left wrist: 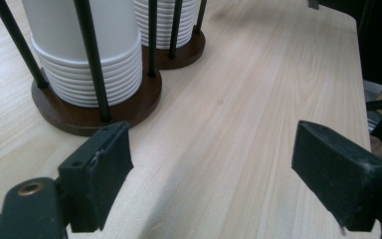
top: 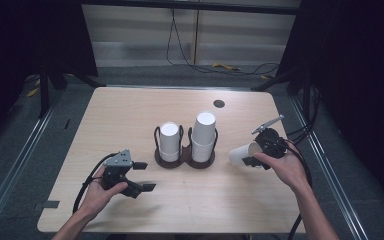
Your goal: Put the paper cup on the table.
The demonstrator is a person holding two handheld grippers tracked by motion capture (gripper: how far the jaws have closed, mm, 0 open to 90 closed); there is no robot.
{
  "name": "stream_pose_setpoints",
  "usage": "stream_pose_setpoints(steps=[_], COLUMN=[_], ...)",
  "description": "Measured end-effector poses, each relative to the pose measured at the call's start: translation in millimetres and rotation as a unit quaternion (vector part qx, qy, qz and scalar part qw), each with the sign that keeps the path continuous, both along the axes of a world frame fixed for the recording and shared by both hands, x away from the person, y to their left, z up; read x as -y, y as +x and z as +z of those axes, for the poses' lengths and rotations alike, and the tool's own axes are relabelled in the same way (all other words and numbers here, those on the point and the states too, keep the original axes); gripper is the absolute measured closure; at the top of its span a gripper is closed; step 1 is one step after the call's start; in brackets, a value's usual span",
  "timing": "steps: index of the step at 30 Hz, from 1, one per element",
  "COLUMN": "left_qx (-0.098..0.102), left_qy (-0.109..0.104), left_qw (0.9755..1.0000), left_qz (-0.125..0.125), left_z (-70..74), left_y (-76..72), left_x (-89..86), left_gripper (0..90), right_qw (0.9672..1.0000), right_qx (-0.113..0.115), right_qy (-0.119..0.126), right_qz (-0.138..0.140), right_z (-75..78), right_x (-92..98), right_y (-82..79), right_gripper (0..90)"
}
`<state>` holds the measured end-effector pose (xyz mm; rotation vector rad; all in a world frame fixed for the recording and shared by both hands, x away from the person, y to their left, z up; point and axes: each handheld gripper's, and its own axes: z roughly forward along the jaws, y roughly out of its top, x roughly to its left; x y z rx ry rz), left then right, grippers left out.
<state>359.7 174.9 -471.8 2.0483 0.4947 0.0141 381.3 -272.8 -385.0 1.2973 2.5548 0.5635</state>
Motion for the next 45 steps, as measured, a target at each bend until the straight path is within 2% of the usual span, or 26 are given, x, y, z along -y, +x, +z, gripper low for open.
stream_pose_setpoints(steps=[6, 11, 16, 20, 23, 27, 31, 33, 39, 42, 45], left_qx=[0.001, -0.002, -0.001, -0.002, -0.002, -0.004, 0.002, 0.0, 0.001, 0.001, 0.001], left_qy=[0.003, -0.001, -0.003, -0.001, 0.001, 0.0, 0.003, 0.0, 0.005, 0.005, 0.006], left_qw=[1.0, 1.0, 1.0, 1.0, 1.0, 1.0, 1.0, 1.0, 1.0, 1.0, 1.0], left_qz=[-0.002, -0.003, 0.002, 0.001, 0.0, 0.0, 0.001, -0.001, -0.003, -0.001, -0.002], left_z=[-0.3, -0.4, -0.3, -0.6, -0.8, -1.2, -1.1, -1.2, -1.8, -2.2, -2.0], left_y=[0.3, 0.8, 1.3, 0.9, 1.3, 1.3, 1.2, 1.1, 1.4, 1.0, 0.7], left_x=[0.1, -0.4, -1.4, -0.8, -0.8, -0.4, -0.2, 0.1, 0.4, 0.7, 0.7], left_gripper=[15.8, 15.8, 15.8, 15.8, 15.8, 15.8, 15.8, 15.8, 15.8, 15.9, 15.9], right_qw=[0.9996, 0.9992, 0.9978, 0.9967, 0.9942, 0.9911, 0.9898, 0.9875, 0.9831, 0.9826, 0.9842], right_qx=[-0.014, -0.023, -0.035, -0.044, -0.055, -0.067, -0.075, -0.077, -0.09, -0.088, -0.084], right_qy=[-0.024, -0.034, -0.057, -0.068, -0.092, -0.114, -0.121, -0.137, -0.159, -0.164, -0.156], right_qz=[-0.004, -0.003, 0.005, -0.003, -0.012, -0.011, -0.007, -0.001, -0.002, -0.002, -0.007], right_z=[4.1, 5.7, 4.0, 4.3, 1.4, -0.7, -0.9, -3.1, -10.2, -14.0, -15.0], right_x=[-1.9, -4.7, -8.4, -10.1, -9.8, -11.4, -15.7, -18.9, -25.7, -28.8, -29.8], right_y=[9.2, 16.5, 24.0, 30.0, 35.4, 41.5, 45.1, 47.5, 54.4, 56.4, 59.6], right_gripper=[23.4, 23.3, 23.1, 23.1, 23.1, 23.2, 23.1, 23.1, 22.2, 20.5, 18.8])
